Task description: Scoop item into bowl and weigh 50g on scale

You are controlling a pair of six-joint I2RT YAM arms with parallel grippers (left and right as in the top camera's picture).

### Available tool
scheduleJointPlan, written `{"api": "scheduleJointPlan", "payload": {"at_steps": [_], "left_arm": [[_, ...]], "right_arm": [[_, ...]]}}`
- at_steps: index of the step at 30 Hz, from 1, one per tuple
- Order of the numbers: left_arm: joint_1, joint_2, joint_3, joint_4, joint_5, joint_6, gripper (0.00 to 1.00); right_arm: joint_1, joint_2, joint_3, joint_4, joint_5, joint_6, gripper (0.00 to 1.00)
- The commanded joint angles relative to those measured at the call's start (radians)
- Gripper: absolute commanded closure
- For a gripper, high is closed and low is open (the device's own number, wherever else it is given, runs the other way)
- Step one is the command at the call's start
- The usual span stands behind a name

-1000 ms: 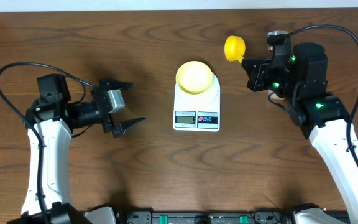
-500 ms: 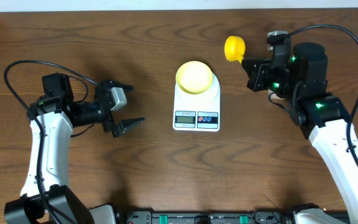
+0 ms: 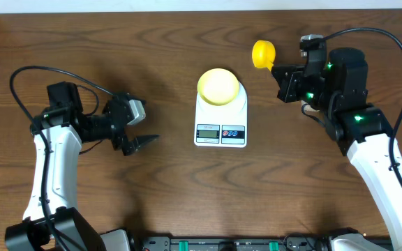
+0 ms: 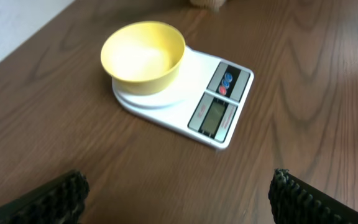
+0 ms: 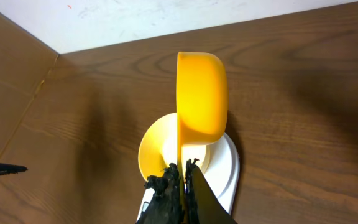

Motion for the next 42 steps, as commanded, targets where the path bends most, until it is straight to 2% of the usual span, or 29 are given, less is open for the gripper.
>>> {"api": "scheduleJointPlan", "payload": {"at_steps": [1,7,13,42], "left_arm": [[0.004,0.000,0.000,-0.003,-0.039,-0.008,0.05],[0.004,0.000,0.000,-0.002,-0.050,-0.008,0.05],[0.004,0.000,0.000,-0.003,-0.203,-0.008,0.05],[0.004,0.000,0.000,0.001,-0.190,-0.008,0.05]], "right_arm": [[-0.004,-0.015,0.015,0.003,0.000,-0.018,0.99],[-0.004,-0.015,0.015,0.003,0.000,-0.018,0.99],[-0.004,-0.015,0.015,0.003,0.000,-0.018,0.99],[-0.004,-0.015,0.015,0.003,0.000,-0.019,0.99]]}}
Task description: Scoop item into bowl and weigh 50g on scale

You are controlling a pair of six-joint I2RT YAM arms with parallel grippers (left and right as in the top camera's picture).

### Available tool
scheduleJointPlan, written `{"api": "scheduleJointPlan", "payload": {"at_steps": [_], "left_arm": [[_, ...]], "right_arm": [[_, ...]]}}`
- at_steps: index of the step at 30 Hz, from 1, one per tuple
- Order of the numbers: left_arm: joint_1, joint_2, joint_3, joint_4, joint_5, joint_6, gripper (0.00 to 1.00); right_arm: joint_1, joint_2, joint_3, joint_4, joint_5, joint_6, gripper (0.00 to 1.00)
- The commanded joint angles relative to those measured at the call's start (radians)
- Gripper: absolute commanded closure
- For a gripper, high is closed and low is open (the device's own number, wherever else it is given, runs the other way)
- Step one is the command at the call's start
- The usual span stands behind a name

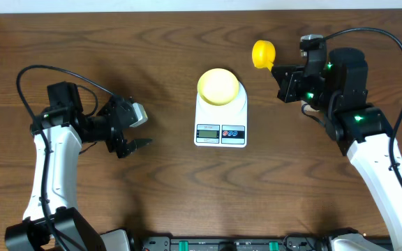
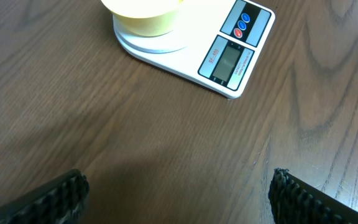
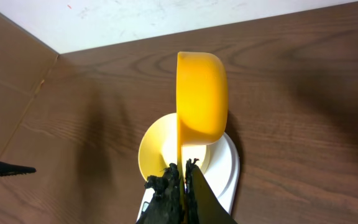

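Observation:
A white scale [image 1: 220, 118] stands mid-table with a yellow bowl [image 1: 218, 86] on its platform; the left wrist view shows the scale [image 2: 225, 59] and the bowl's [image 2: 145, 9] lower part at the top edge. My right gripper [image 1: 279, 72] is shut on the handle of a yellow scoop [image 1: 262, 54], held above the table right of the bowl; in the right wrist view the scoop [image 3: 201, 102] stands on edge above the gripper [image 3: 182, 171]. My left gripper [image 1: 135, 143] is open over bare table left of the scale, its fingertips [image 2: 64, 193] at the frame's bottom corners.
The table is dark brown wood [image 1: 187, 188]. A pale wall runs along its far edge [image 3: 166, 15]. A cardboard-coloured edge shows at the far left corner. No item to scoop shows in any view.
My left gripper has drawn back a little to the left and tilted downward, so the bowl slid to the top of its view. The right arm and scoop have not moved.

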Motion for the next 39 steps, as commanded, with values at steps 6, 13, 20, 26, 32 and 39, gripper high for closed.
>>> {"api": "scheduleJointPlan", "payload": {"at_steps": [6,13,20,26,32,39], "left_arm": [[-0.021,0.000,0.000,-0.012,0.062,-0.008,0.05],[-0.151,0.000,0.000,-0.050,0.061,-0.012,0.05],[-0.192,0.000,0.000,-0.034,0.067,-0.126,0.05],[-0.193,-0.001,0.000,0.143,0.069,-0.397,0.05],[-0.193,-0.001,0.000,0.171,0.069,-0.422,0.05],[-0.193,-0.001,0.000,0.172,0.057,-0.422,0.05]], "right_arm": [[-0.004,-0.015,0.015,0.003,0.000,-0.019,0.99],[-0.004,-0.015,0.015,0.002,0.001,-0.019,0.99],[-0.004,-0.015,0.015,0.003,0.001,-0.019,0.99],[-0.004,-0.015,0.015,0.005,0.001,-0.019,0.99],[-0.004,-0.015,0.015,0.004,0.000,-0.019,0.99],[-0.004,-0.015,0.015,0.004,0.000,-0.019,0.99]]}}
